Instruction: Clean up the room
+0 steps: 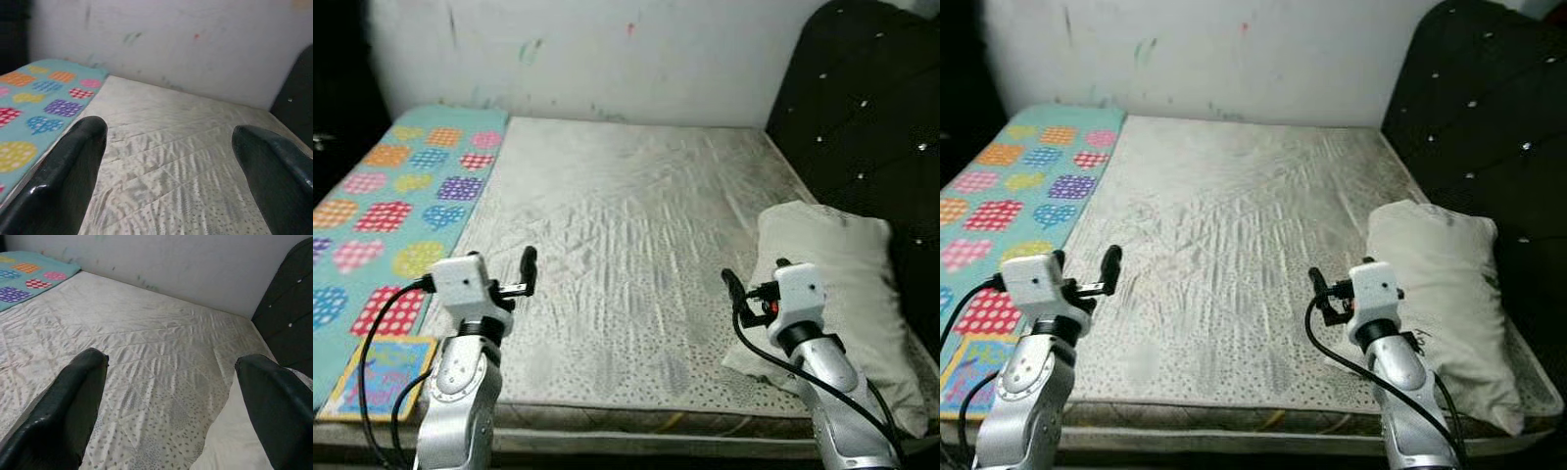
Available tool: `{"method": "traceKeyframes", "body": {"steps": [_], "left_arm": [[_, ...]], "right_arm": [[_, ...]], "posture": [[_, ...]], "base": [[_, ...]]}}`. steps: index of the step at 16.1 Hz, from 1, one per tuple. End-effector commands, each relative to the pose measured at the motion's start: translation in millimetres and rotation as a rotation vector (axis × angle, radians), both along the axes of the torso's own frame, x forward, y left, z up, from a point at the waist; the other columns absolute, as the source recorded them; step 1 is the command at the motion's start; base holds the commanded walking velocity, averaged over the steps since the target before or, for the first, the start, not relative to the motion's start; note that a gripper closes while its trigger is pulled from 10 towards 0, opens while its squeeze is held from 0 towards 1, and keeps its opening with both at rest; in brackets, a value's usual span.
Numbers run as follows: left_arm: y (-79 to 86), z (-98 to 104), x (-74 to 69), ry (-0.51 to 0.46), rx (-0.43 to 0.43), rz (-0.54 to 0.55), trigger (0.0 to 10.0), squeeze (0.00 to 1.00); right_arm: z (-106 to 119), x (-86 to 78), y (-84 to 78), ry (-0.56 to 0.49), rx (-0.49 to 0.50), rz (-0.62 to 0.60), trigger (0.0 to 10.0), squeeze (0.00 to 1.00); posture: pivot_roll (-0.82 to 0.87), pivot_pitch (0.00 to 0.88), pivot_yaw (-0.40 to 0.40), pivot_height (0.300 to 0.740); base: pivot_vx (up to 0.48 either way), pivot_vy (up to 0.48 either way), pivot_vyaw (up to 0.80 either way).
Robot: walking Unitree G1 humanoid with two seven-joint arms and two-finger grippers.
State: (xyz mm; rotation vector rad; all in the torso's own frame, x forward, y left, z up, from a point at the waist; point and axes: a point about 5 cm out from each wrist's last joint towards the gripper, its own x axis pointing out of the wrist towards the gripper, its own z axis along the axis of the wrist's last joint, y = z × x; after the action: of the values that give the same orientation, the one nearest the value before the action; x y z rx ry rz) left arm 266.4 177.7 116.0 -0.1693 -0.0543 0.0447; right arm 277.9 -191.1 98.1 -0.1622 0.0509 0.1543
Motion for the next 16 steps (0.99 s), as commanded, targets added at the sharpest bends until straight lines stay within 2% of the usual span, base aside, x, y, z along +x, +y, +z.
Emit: {"method": "traceKeyframes", "body": {"steps": [1,4,6,9,11,14,16], "left_arm": [[5.2,0,0.5,0.014,0.006,0.040,10.0,0.00],[7.8,-2,0.8,0.031,0.030,0.068,10.0,0.00],[8.4,3,-1.6,-0.042,0.020,-0.011,10.0,0.00],[12.6,1,-0.2,-0.013,0.060,0.068,10.0,0.00],[12.5,-2,-1.3,0.010,0.041,0.064,10.0,0.00],[10.0,-4,-0.9,0.014,0.052,0.047,10.0,0.00],[7.9,-4,1.3,0.019,0.060,0.038,10.0,0.00]], "right_arm": [[5,1.5,3.4,-0.024,-0.001,0.020,10.0,0.00],[6,2.6,2.1,-0.038,-0.048,0.013,10.0,0.00],[5,5.3,0.7,-0.028,-0.066,-0.017,10.0,0.00],[6,8.2,3.4,-0.028,-0.052,-0.015,10.0,0.00],[7,8.9,2.1,-0.054,-0.081,-0.032,10.0,0.00],[6,10.3,2.2,-0.064,-0.074,-0.030,10.0,0.00],[4,13.3,4.6,-0.017,-0.037,-0.007,10.0,0.00]], "posture": [[-0.09,0.000,-0.047,0.740],[-0.09,0.000,-0.047,0.740],[-0.08,0.000,-0.049,0.740],[-0.08,0.000,-0.049,0.740],[-0.08,0.000,-0.048,0.740],[-0.08,0.000,-0.046,0.740],[-0.08,0.000,-0.045,0.740]], "base": [[0.000,0.000,0.00],[0.000,0.000,0.00],[0.000,0.000,0.00],[0.000,0.000,0.00],[0.000,0.000,0.00],[0.000,0.000,0.00],[0.000,0.000,0.00]]}}
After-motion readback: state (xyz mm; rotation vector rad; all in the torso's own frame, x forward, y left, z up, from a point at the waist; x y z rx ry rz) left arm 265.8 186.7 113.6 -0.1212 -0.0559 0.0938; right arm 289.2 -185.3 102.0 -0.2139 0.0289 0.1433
